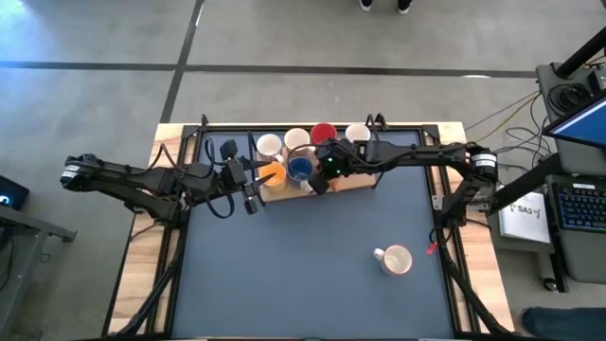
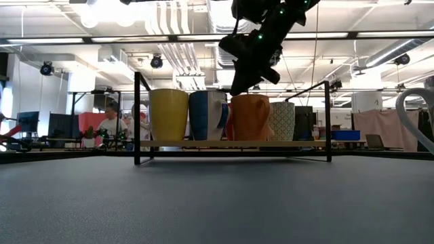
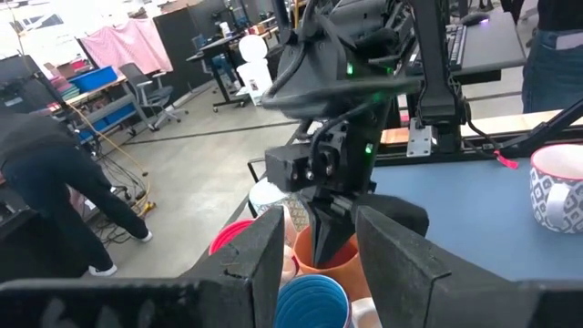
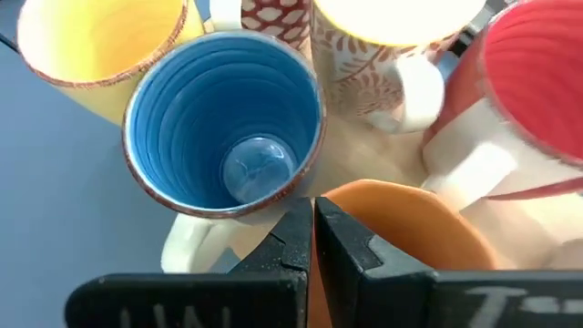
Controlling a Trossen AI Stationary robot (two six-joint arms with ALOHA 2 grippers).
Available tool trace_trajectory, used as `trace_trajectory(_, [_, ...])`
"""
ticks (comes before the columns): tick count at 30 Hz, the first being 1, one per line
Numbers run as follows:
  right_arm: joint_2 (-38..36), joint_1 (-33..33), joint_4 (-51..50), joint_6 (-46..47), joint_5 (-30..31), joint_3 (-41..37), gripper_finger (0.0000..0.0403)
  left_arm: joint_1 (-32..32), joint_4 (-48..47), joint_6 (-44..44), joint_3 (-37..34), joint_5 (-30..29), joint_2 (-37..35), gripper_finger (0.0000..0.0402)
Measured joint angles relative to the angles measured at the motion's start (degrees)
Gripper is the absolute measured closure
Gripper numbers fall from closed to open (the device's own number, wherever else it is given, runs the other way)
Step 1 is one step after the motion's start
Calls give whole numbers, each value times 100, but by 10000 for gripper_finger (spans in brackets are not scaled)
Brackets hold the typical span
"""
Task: Place coffee mugs
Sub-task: Put the orange mug on the shelf
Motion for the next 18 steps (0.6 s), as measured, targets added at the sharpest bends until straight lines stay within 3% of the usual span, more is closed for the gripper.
trace_trajectory(5, [-398, 94, -33, -95, -134, -5, 394, 0, 0, 0, 0, 0, 0, 279])
trace_trajectory(14, [-975, 539, -1040, -192, -1422, -3, 394, 0, 2, -2, 0, 1, 0, 279])
trace_trajectory(18, [-948, 725, -1503, 8, -1230, -98, 394, 0, 34, -2, 2, 2, 0, 279])
